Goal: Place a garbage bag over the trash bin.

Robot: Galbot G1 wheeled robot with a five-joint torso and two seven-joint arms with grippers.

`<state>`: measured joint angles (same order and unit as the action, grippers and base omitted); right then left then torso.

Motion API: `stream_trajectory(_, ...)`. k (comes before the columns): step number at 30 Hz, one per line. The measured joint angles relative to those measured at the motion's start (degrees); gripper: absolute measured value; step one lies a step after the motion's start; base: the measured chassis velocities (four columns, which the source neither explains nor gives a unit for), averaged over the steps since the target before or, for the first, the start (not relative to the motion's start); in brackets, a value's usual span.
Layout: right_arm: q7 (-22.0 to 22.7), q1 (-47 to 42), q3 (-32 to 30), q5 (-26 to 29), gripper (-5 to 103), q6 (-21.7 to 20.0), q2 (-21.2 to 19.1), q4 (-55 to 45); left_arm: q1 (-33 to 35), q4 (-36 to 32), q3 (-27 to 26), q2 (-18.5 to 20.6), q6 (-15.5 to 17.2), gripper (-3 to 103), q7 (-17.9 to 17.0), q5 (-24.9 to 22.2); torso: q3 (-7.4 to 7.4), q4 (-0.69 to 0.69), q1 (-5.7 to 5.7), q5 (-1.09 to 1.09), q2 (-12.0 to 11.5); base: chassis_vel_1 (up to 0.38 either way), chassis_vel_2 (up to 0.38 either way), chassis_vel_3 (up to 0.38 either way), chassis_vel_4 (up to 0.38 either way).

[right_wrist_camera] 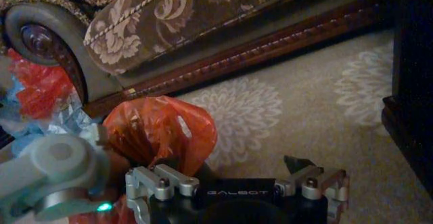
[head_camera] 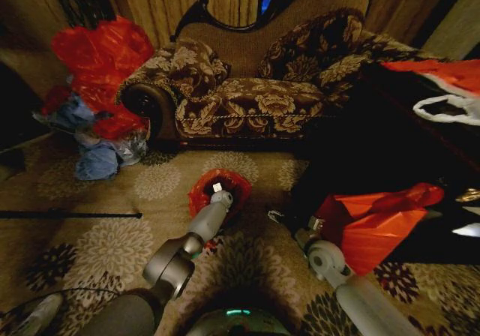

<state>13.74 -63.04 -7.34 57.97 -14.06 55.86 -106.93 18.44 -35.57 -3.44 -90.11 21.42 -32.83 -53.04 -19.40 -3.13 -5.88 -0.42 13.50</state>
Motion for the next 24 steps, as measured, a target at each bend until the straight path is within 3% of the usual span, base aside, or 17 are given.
stream_trajectory(7, -0.35, 1.42, 0.56, 0.03, 100, -0.01, 1.11, 1.35, 1.57, -5.71, 1.44, 5.39, 2.84, 0, -3.71, -0.82, 0.00, 0.02, 0.00, -0.03, 0.00, 0.000, 0.000, 0.000, 0.000)
stream_trajectory(17, -0.53, 1.92, 1.22, -0.13, 100, 0.02, 1.65, 2.18, 0.01, -4.13, 2.38, 5.12, 2.57, 0, -3.48, -1.07, -0.01, 0.01, 0.00, 0.00, 0.00, 0.000, 0.000, 0.000, 0.000)
stream_trajectory(24, -0.65, 1.96, 1.35, -0.44, 100, 0.08, 1.54, 2.28, 0.24, -5.56, 3.92, 3.97, 0.78, 0, -0.29, -0.26, 0.00, 0.02, 0.00, 0.01, 0.00, 0.000, 0.000, 0.000, 0.000)
